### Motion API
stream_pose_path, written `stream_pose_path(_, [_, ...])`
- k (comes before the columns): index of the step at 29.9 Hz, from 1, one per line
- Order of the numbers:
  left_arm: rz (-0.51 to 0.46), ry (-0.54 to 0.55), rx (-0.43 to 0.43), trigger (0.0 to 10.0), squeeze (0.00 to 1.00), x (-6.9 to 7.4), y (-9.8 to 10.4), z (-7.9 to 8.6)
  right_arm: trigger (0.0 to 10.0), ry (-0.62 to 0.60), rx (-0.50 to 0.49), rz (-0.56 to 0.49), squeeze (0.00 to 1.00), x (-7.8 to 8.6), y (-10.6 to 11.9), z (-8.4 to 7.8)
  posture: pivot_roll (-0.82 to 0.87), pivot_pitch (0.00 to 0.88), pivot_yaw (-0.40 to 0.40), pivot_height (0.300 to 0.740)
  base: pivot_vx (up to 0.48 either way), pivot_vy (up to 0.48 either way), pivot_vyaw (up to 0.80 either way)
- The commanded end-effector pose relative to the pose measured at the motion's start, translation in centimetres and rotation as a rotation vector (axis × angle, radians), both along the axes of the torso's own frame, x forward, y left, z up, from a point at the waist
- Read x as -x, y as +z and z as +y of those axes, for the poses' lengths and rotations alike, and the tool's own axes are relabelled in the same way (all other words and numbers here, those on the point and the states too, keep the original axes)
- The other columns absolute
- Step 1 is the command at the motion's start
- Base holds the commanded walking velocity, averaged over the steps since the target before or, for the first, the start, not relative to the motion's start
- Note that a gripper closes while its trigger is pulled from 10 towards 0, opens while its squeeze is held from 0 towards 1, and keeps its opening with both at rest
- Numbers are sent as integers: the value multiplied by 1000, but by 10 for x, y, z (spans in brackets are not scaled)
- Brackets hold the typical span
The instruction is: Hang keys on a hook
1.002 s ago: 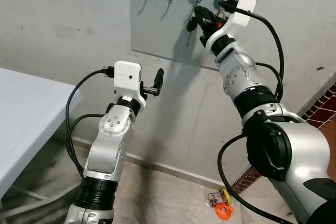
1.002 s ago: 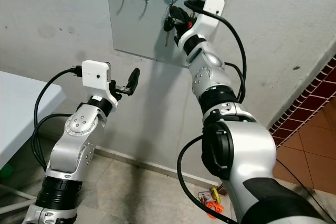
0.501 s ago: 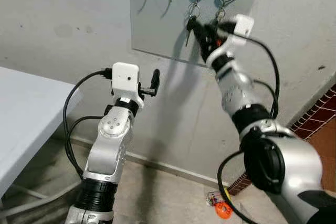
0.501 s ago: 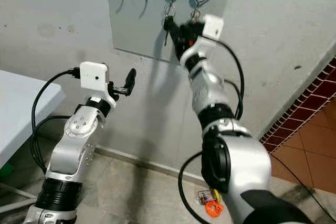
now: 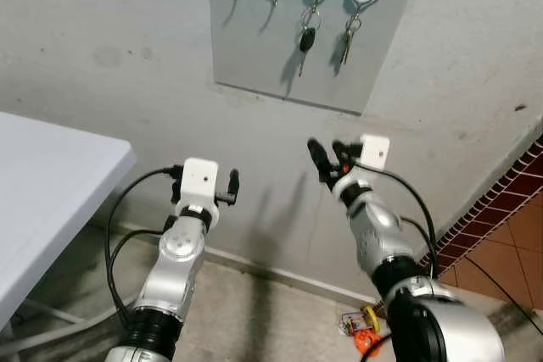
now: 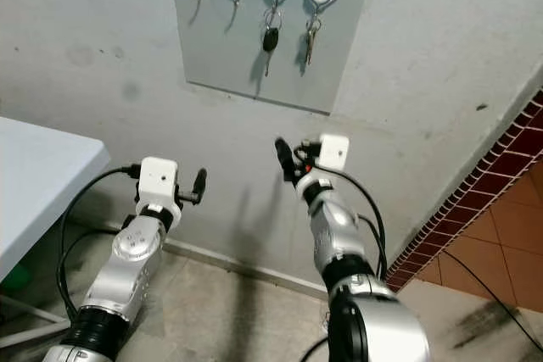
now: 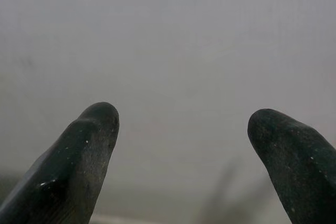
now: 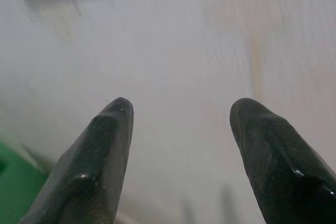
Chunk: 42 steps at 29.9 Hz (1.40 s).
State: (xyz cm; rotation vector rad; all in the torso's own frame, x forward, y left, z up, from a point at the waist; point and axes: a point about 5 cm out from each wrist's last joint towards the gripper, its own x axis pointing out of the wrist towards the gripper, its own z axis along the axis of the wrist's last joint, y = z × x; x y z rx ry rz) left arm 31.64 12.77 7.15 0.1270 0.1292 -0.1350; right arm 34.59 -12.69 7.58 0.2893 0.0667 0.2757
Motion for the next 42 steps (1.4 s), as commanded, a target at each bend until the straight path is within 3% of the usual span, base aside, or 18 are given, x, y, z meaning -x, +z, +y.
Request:
stream_pose_path(1, [10, -14, 12, 10000, 0, 2, -4, 0, 10000, 3, 21, -4, 1000, 1, -1, -1, -5, 0, -8, 732, 0, 0, 0])
stream_pose_path(2, [20, -36, 16, 10000, 0, 3, -9, -1, 10000, -4, 25, 27, 1000, 6, -10, -3, -11, 0, -4, 732, 0, 0, 0])
stream_pose_path(3, [86, -56, 49, 10000, 0, 10, -28, 0, 10000, -33, 83, 125, 1000, 26, -38, -15, -18, 0, 2, 732, 0, 0, 0])
stream_pose_path(5, [150, -50, 74, 10000, 0, 15, -43, 2, 10000, -56, 157, 200, 1000, 43, -59, -25, -24, 0, 5, 732, 0, 0, 0])
stream_pose_path(8, [177, -46, 40, 10000, 0, 19, -52, 4, 10000, -66, 204, 250, 1000, 54, -72, -30, -28, 0, 9, 732, 0, 0, 0])
stream_pose_path(11, [315, -27, 22, 10000, 0, 38, -82, 12, 10000, -27, 352, 409, 1000, 96, -109, -42, -39, 0, 22, 732, 0, 0, 0])
stream_pose_path(12, [315, -27, 22, 10000, 0, 38, -82, 12, 10000, -27, 352, 409, 1000, 96, -109, -42, -39, 0, 22, 732, 0, 0, 0])
stream_pose_path(15, [398, -2, 14, 10000, 0, 51, -97, 19, 10000, -45, 419, 509, 1000, 121, -128, -51, -42, 0, 29, 732, 0, 0, 0])
stream_pose_path(19, [497, 25, 12, 10000, 0, 68, -113, 24, 10000, -75, 434, 644, 1000, 152, -148, -58, -63, 0, 49, 732, 0, 0, 0])
stream_pose_path(20, [535, 26, 22, 10000, 0, 76, -119, 25, 10000, -103, 443, 707, 1000, 167, -156, -62, -66, 0, 51, 732, 0, 0, 0])
stream_pose_path(25, [592, 34, 15, 10000, 0, 88, -129, 28, 10000, -129, 443, 780, 1000, 184, -164, -65, -84, 0, 65, 732, 0, 0, 0])
stream_pose_path(26, [642, 39, 7, 10000, 0, 100, -137, 30, 10000, -156, 429, 843, 1000, 199, -170, -67, -94, 0, 68, 732, 0, 0, 0])
stream_pose_path(30, [705, 40, -16, 10000, 0, 116, -146, 35, 10000, -209, 388, 916, 1000, 215, -176, -71, -103, 0, 66, 732, 0, 0, 0])
stream_pose_path(31, [710, 45, -15, 10000, 0, 118, -147, 36, 10000, -214, 381, 920, 816, 216, -177, -71, -103, 0, 66, 732, 0, 0, 0])
stream_pose_path(32, [716, 57, -13, 10000, 0, 120, -148, 38, 10000, -215, 379, 920, 0, 216, -177, -71, -98, 0, 62, 732, 0, 0, 0])
stream_pose_path(42, [708, 72, -56, 10000, 0, 124, -150, 39, 10000, -190, 405, 917, 0, 208, -175, -68, -68, 0, 32, 732, 0, 0, 0])
